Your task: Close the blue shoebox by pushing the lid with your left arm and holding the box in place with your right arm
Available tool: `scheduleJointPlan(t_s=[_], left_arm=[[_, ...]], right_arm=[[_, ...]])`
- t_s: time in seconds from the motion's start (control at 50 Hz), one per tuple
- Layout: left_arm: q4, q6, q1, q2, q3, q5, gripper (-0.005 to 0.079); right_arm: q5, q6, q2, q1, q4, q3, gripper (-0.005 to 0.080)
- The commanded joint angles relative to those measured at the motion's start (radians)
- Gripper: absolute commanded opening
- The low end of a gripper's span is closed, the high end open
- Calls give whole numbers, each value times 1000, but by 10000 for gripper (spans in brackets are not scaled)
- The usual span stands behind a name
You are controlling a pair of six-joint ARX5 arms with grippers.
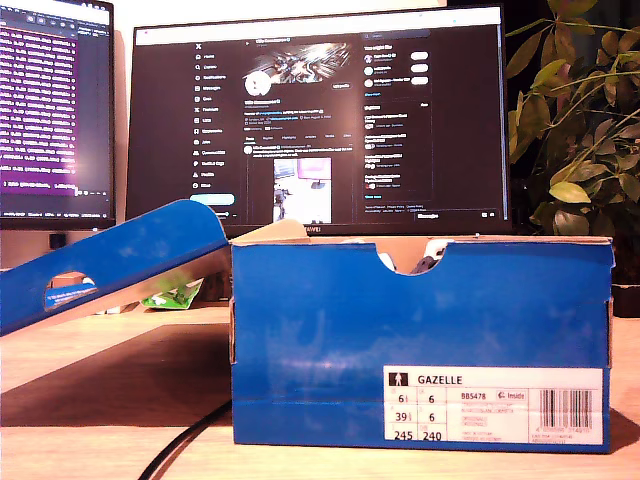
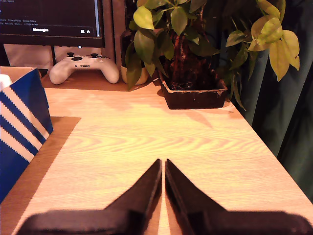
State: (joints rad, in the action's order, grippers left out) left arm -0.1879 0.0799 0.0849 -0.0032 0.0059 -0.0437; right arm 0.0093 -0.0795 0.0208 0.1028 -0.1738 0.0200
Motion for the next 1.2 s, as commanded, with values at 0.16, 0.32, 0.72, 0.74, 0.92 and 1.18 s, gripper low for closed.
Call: scheduleJointPlan(t_s=[0.16, 0.32, 0.72, 0.74, 0.92, 1.18], left_arm=[[-14, 6, -3, -4, -32, 0, -18], [-14, 7, -3, -4, -32, -1, -18], [55, 190, -3, -4, -16, -111, -18], [57, 190, -3, -4, -9, -122, -18], [55, 242, -3, -4, 72, -183, -19], [24, 272, -3, 106, 159, -278, -19]], right_arm=[[-1, 3, 0, -18, 8, -14, -1], [-11, 13, 0, -18, 9, -14, -2], [-161, 325, 0, -18, 50, 33, -7], [-166, 329, 0, -18, 48, 43, -9], [-164, 363, 5, -18, -6, 159, -10], [-186, 369, 122, -18, -157, 301, -10]])
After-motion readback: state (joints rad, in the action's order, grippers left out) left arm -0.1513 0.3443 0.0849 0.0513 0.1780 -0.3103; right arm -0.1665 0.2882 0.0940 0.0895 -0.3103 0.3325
